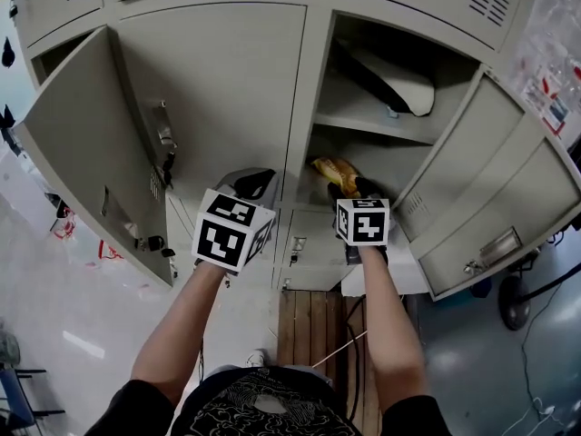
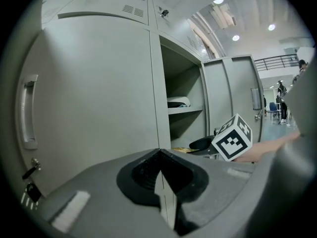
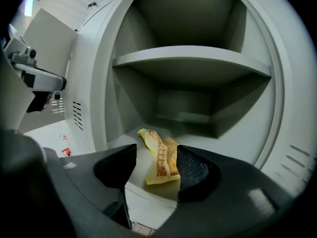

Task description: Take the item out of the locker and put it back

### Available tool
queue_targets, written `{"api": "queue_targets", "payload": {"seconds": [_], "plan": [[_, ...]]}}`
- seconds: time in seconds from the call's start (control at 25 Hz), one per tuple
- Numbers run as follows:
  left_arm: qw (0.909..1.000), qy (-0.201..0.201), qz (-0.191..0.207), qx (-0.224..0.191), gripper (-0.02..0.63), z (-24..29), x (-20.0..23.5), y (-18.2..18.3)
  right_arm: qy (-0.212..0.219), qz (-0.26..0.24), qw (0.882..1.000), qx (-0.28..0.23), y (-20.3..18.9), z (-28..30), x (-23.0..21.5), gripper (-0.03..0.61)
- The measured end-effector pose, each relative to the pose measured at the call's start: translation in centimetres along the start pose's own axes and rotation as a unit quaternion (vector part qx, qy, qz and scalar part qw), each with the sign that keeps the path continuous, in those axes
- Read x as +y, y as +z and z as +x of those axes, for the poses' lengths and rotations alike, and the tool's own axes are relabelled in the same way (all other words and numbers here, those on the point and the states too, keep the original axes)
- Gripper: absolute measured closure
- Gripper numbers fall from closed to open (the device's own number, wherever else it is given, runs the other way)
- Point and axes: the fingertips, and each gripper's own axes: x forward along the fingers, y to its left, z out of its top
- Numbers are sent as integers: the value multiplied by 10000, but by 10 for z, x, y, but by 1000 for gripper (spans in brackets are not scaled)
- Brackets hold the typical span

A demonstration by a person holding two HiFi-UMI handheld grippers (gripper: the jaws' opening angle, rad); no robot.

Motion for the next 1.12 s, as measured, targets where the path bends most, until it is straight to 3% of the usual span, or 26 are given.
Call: {"api": "queue_targets", "payload": {"seconds": [0.48, 1.12], "plan": [[10000, -62, -11, 36, 614, 6, 7, -3, -198, -408, 9977, 497, -14, 22, -2, 415], [9999, 111, -107, 39, 614, -3, 11, -5, -358, -612, 9964, 461, -13, 16, -8, 512]]}}
